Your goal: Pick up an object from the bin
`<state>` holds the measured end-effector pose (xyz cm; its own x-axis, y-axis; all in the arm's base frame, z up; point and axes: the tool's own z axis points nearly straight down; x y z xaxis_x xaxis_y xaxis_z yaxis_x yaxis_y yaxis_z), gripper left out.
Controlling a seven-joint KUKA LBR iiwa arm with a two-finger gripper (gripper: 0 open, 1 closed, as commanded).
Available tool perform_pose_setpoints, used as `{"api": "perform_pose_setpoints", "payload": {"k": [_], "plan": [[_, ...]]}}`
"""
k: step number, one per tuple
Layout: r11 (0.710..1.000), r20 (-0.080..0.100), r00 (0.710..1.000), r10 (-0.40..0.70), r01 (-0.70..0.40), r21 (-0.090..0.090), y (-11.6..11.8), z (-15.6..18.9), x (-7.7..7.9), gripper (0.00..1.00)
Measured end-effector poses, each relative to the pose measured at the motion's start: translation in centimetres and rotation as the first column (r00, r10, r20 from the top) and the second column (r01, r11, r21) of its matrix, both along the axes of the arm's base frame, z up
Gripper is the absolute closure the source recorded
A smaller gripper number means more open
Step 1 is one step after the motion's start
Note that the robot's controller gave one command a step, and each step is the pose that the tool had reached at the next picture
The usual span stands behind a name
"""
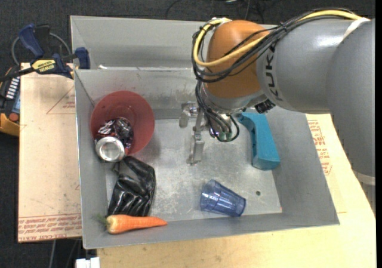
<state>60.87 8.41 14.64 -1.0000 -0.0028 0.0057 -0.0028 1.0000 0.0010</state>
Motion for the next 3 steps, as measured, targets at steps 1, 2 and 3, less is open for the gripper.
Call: {"api": "perform_pose_setpoints", "payload": {"k": [1,2,3], "plan": [[1.000,0.007,1.000,-0.003,0.003,0.001,-0.1,0.5,0.2,0.00],[0.894,0.002,0.894,0.448,-0.448,0.002,7.5,-7.1,-1.9,0.00],[0.801,0.014,0.801,0.599,-0.599,-0.005,6.8,0.7,-0.1,0.00]]}}
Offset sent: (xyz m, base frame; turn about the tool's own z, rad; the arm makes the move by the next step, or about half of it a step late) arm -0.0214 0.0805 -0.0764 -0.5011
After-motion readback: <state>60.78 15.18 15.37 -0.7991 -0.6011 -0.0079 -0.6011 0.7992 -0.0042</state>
